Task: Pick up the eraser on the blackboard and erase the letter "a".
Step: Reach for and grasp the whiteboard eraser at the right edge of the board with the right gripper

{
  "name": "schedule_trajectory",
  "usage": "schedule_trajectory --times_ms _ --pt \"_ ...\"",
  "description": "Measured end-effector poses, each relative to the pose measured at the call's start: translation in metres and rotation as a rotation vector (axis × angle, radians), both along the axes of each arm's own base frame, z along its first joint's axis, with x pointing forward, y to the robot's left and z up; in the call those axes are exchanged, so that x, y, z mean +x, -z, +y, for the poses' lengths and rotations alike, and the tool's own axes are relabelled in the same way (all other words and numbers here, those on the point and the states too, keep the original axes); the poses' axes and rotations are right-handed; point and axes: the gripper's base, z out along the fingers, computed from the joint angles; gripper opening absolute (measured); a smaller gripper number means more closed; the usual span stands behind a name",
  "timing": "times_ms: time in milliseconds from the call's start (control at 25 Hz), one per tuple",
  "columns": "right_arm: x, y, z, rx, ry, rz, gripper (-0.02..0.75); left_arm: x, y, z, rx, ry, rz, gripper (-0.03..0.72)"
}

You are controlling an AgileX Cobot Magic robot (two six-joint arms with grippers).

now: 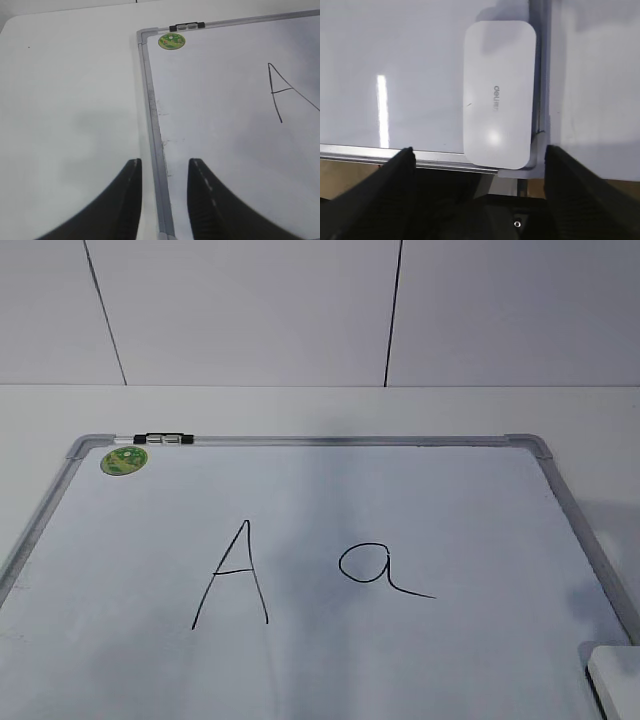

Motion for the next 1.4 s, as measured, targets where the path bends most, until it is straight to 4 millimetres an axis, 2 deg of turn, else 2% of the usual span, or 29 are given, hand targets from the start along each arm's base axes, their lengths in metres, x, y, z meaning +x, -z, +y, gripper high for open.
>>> schedule_trajectory --times_ms 160,480,800,1400 --pt "0.009 0.006 0.002 0.012 -0.004 0.058 0.629 0.000 0.000 0.000 0.000 0.000 0.000 0.235" --pt "0.031 0.025 0.003 -0.008 -0.018 0.193 0.632 0.000 0.000 0.000 0.000 0.000 0.000 0.235" --pt "0.033 0.027 0.001 -0.039 -0.028 0.189 0.576 0.000 0.000 0.000 0.000 0.000 0.000 0.235" --pt "0.034 0.027 -0.001 -0.056 -0.005 0.189 0.572 0.000 0.000 0.000 0.000 0.000 0.000 0.235"
